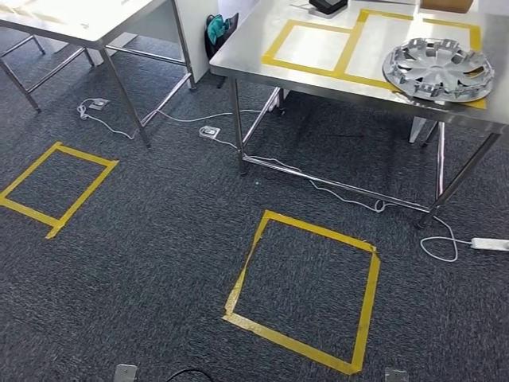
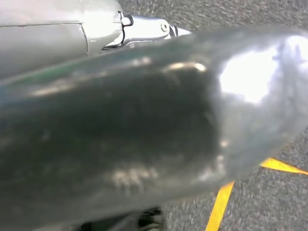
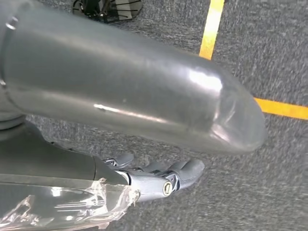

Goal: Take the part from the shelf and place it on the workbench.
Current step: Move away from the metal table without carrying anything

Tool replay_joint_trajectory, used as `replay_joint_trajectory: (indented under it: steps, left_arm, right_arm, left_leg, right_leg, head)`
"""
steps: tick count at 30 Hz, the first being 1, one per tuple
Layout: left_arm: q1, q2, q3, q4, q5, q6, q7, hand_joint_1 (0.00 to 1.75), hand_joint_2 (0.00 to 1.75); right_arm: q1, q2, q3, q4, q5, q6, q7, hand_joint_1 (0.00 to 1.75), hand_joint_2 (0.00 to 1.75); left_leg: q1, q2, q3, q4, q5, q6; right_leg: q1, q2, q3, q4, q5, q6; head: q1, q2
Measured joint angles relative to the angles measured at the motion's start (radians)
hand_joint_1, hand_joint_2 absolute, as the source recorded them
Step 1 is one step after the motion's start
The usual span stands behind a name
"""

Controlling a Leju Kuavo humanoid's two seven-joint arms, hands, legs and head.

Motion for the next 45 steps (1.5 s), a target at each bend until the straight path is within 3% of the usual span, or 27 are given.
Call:
replay_joint_trajectory:
  steps: [2, 3, 5, 7, 10, 12, 13, 14, 15, 17, 19, 21, 23, 26, 27, 28, 29, 31, 33, 34, 36, 37, 39, 41, 42, 43, 45]
  left_arm:
    - [-0.005, 0.002, 0.001, 0.0, -0.002, 0.001, 0.0, 0.0, 0.0]
    - [-0.007, 0.002, 0.002, 0.0, -0.002, 0.001, 0.0, 0.0, 0.0]
    - [-0.006, 0.004, 0.004, 0.0, -0.003, 0.002, 0.0, 0.0, 0.0]
    - [-0.003, 0.004, 0.005, 0.0, -0.003, 0.002, 0.0, 0.0, 0.0]
    - [-0.006, 0.005, 0.005, 0.0, -0.003, 0.002, 0.0, 0.0, 0.0]
    - [-0.005, 0.006, 0.005, 0.0, -0.005, 0.001, 0.0, 0.0, 0.0]
    - [-0.005, 0.006, 0.006, 0.0, -0.006, 0.001, 0.0, 0.0, 0.0]
    - [-0.004, 0.006, 0.006, 0.0, -0.008, 0.001, 0.0, 0.0, 0.0]
    - [-0.005, 0.006, 0.006, 0.0, -0.01, 0.001, 0.0, 0.0, 0.0]
    - [-0.007, 0.006, 0.006, 0.0, -0.016, 0.001, 0.0, 0.0, 0.0]
    - [-0.008, 0.007, 0.006, 0.0, -0.021, 0.001, 0.0, 0.0, 0.0]
    - [-0.006, 0.008, 0.006, 0.0, -0.022, 0.001, 0.001, 0.0, 0.0]
    - [-0.005, 0.009, 0.006, 0.0, -0.022, 0.0, 0.001, 0.0, 0.0]
    - [-0.008, 0.009, 0.006, 0.0, -0.021, -0.002, 0.001, 0.0, 0.0]
    - [-0.007, 0.009, 0.006, 0.0, -0.021, -0.002, 0.001, 0.0, 0.0]
    - [-0.006, 0.009, 0.006, 0.0, -0.021, -0.002, 0.001, 0.0, 0.0]
    - [-0.004, 0.01, 0.006, 0.0, -0.021, -0.002, 0.001, 0.0, 0.0]
    - [-0.006, 0.008, 0.006, 0.0, -0.021, -0.002, 0.001, 0.0, 0.0]
    - [-0.012, 0.005, 0.006, 0.0, -0.021, -0.003, 0.001, 0.0, 0.0]
    - [-0.013, 0.004, 0.006, 0.0, -0.021, -0.003, 0.001, 0.0, 0.0]
    - [-0.01, 0.006, 0.006, 0.0, -0.02, -0.003, 0.001, 0.0, 0.0]
    - [-0.008, 0.007, 0.007, 0.0, -0.02, -0.003, 0.001, 0.0, 0.0]
    - [-0.007, 0.007, 0.008, 0.0, -0.02, -0.004, 0.001, 0.0, 0.0]
    - [-0.008, 0.007, 0.008, 0.0, -0.02, -0.004, 0.001, 0.0, 0.0]
    - [-0.008, 0.007, 0.009, 0.0, -0.02, -0.004, 0.001, 0.0, 0.0]
    - [-0.006, 0.008, 0.009, 0.0, -0.02, -0.004, 0.001, 0.0, 0.0]
    - [-0.005, 0.008, 0.01, 0.0, -0.02, -0.006, 0.001, 0.0, 0.0]
  right_arm:
    - [-0.002, 0.0, 0.0, 0.0, 0.002, 0.002, -0.002, 0.0, 0.0]
    - [-0.003, 0.0, 0.0, 0.0, 0.001, 0.003, -0.002, 0.0, 0.0]
    - [-0.006, 0.0, 0.0, 0.0, 0.001, 0.004, -0.004, 0.0, 0.0]
    - [-0.008, 0.0, 0.0, 0.0, 0.001, 0.003, -0.005, 0.0, 0.0]
    - [-0.008, 0.001, 0.0, 0.0, 0.003, 0.002, -0.006, 0.0, 0.0]
    - [-0.007, 0.002, -0.001, 0.0, 0.004, 0.002, -0.006, 0.0, 0.0]
    - [-0.007, 0.002, -0.002, 0.0, 0.004, 0.002, -0.006, 0.0, 0.0]
    - [-0.008, 0.002, -0.002, 0.0, 0.005, 0.002, -0.006, 0.0, 0.0]
    - [-0.008, 0.002, -0.003, 0.0, 0.006, 0.002, -0.006, 0.0, 0.0]
    - [-0.01, 0.002, -0.004, 0.0, 0.009, 0.002, -0.006, 0.0, 0.0]
    - [-0.011, 0.002, -0.006, 0.0, 0.011, 0.002, -0.006, 0.0, 0.0]
    - [-0.013, 0.003, -0.009, 0.0, 0.012, 0.002, -0.006, 0.0, 0.0]
    - [-0.013, 0.004, -0.01, -0.001, 0.013, 0.001, -0.006, 0.0, 0.0]
    - [-0.01, 0.004, -0.012, -0.002, 0.013, 0.002, -0.006, 0.0, 0.0]
    - [-0.009, 0.004, -0.013, -0.002, 0.013, 0.002, -0.006, 0.0, 0.0]
    - [-0.008, 0.005, -0.013, -0.002, 0.013, 0.002, -0.006, 0.0, 0.0]
    - [-0.009, 0.005, -0.013, -0.002, 0.013, 0.002, -0.006, 0.0, 0.0]
    - [-0.009, 0.004, -0.014, -0.002, 0.013, 0.002, -0.006, 0.0, 0.0]
    - [-0.009, 0.004, -0.015, -0.004, 0.013, 0.002, -0.006, 0.0, 0.0]
    - [-0.01, 0.003, -0.015, -0.005, 0.013, 0.002, -0.006, 0.0, 0.0]
    - [-0.013, 0.003, -0.015, -0.005, 0.014, 0.002, -0.006, 0.0, 0.0]
    - [-0.013, 0.003, -0.015, -0.005, 0.014, 0.002, -0.006, 0.0, 0.0]
    - [-0.013, 0.004, -0.015, -0.005, 0.014, 0.002, -0.006, 0.0, 0.0]
    - [-0.01, 0.005, -0.016, -0.005, 0.014, 0.002, -0.006, 0.0, 0.0]
    - [-0.009, 0.005, -0.016, -0.005, 0.014, 0.002, -0.006, 0.0, 0.0]
    - [-0.008, 0.005, -0.017, -0.005, 0.014, 0.002, -0.006, 0.0, 0.0]
    - [-0.007, 0.006, -0.017, -0.005, 0.014, 0.002, -0.006, 0.0, 0.0]
  left_leg:
    - [-0.002, 0.024, 0.059, -0.114, 0.034, 0.008]
    - [-0.004, 0.03, 0.069, -0.139, 0.037, 0.013]
    - [-0.005, 0.02, 0.066, -0.146, 0.037, 0.026]
    - [-0.002, 0.008, 0.065, -0.149, 0.042, 0.039]
    - [0.001, -0.011, 0.063, -0.15, 0.048, 0.051]
    - [0.0, -0.026, 0.061, -0.15, 0.049, 0.053]
    - [-0.001, -0.035, 0.061, -0.15, 0.05, 0.053]
    - [-0.001, -0.044, 0.062, -0.15, 0.051, 0.051]
    - [-0.001, -0.054, 0.062, -0.149, 0.053, 0.049]
    - [-0.003, -0.07, 0.061, -0.148, 0.055, 0.041]
    - [-0.002, -0.083, 0.058, -0.15, 0.058, 0.029]
    - [0.002, -0.088, 0.056, -0.152, 0.06, 0.015]
    - [0.003, -0.065, 0.035, -0.105, 0.025, 0.005]
    - [0.008, -0.025, -0.049, 0.082, -0.078, -0.009]
    - [0.01, -0.021, -0.065, 0.122, -0.091, -0.013]
    - [0.012, -0.019, -0.064, 0.127, -0.085, -0.016]
    - [0.015, -0.014, -0.042, 0.091, -0.064, -0.02]
    - [0.022, 0.019, 0.041, -0.05, -0.011, -0.027]
    - [0.025, 0.046, 0.095, -0.142, 0.014, -0.02]
    - [0.024, 0.048, 0.098, -0.152, 0.017, -0.011]
    - [0.02, 0.03, 0.093, -0.15, 0.022, 0.01]
    - [0.019, 0.023, 0.091, -0.151, 0.026, 0.018]
    - [0.02, 0.007, 0.086, -0.152, 0.033, 0.031]
    - [0.015, -0.011, 0.08, -0.152, 0.035, 0.038]
    - [0.012, -0.022, 0.078, -0.151, 0.036, 0.039]
    - [0.01, -0.032, 0.077, -0.151, 0.037, 0.04]
    - [0.007, -0.054, 0.078, -0.151, 0.037, 0.04]
  right_leg:
    - [0.006, -0.011, -0.001, 0.004, -0.002, 0.009]
    - [0.009, -0.017, -0.002, 0.005, -0.003, 0.015]
    - [0.01, -0.028, -0.001, 0.004, -0.002, 0.026]
    - [0.007, -0.014, -0.012, 0.027, -0.022, 0.037]
    - [0.005, 0.029, -0.09, 0.202, -0.116, 0.047]
    - [0.005, 0.036, -0.135, 0.296, -0.142, 0.047]
    - [0.005, 0.038, -0.131, 0.288, -0.127, 0.046]
    - [0.005, 0.042, -0.108, 0.24, -0.097, 0.044]
    - [0.004, 0.053, -0.07, 0.167, -0.061, 0.041]
    - [0.002, 0.083, -0.007, 0.038, -0.021, 0.034]
    - [0.005, 0.092, 0.012, -0.002, -0.019, 0.025]
    - [0.007, 0.077, 0.017, -0.008, -0.011, 0.011]
    - [0.003, 0.06, 0.022, -0.018, 0.0, -0.003]
    - [0.001, 0.028, 0.015, -0.021, 0.008, -0.008]
    - [0.0, 0.017, 0.011, -0.021, 0.009, -0.007]
    - [-0.001, 0.007, 0.007, -0.02, 0.01, -0.005]
    - [-0.003, -0.002, 0.003, -0.02, 0.011, -0.001]
    - [-0.005, -0.018, 0.001, -0.015, 0.009, 0.011]
    - [-0.002, -0.032, 0.003, -0.008, 0.002, 0.027]
    - [-0.002, -0.04, 0.006, -0.008, 0.001, 0.034]
    - [-0.007, -0.052, 0.014, -0.013, 0.003, 0.047]
    - [-0.01, -0.044, 0.013, -0.006, -0.005, 0.053]
    - [-0.012, -0.006, -0.022, 0.07, -0.055, 0.059]
    - [-0.01, 0.028, -0.09, 0.215, -0.124, 0.058]
    - [-0.009, 0.034, -0.119, 0.27, -0.141, 0.055]
    - [-0.007, 0.037, -0.132, 0.292, -0.138, 0.051]
    - [-0.004, 0.046, -0.101, 0.212, -0.077, 0.041]
  head:
    - [0.0, 0.0]
    - [0.0, 0.0]
    - [0.002, 0.0]
    - [0.005, 0.0]
    - [0.013, 0.0]
    - [0.014, 0.0]
    - [0.014, 0.0]
    - [0.014, 0.0]
    - [0.014, 0.0]
    - [0.014, 0.0]
    - [0.013, 0.0]
    - [0.013, 0.0]
    - [0.008, 0.0]
    - [0.003, 0.0]
    - [0.003, 0.0]
    - [0.003, 0.0]
    - [0.003, 0.0]
    - [0.001, 0.0]
    - [0.003, 0.0]
    - [0.004, 0.0]
    - [0.011, 0.0]
    - [0.011, 0.0]
    - [0.014, 0.0]
    - [0.015, 0.0]
    - [0.016, 0.0]
    - [0.016, 0.0]
    - [0.016, 0.0]
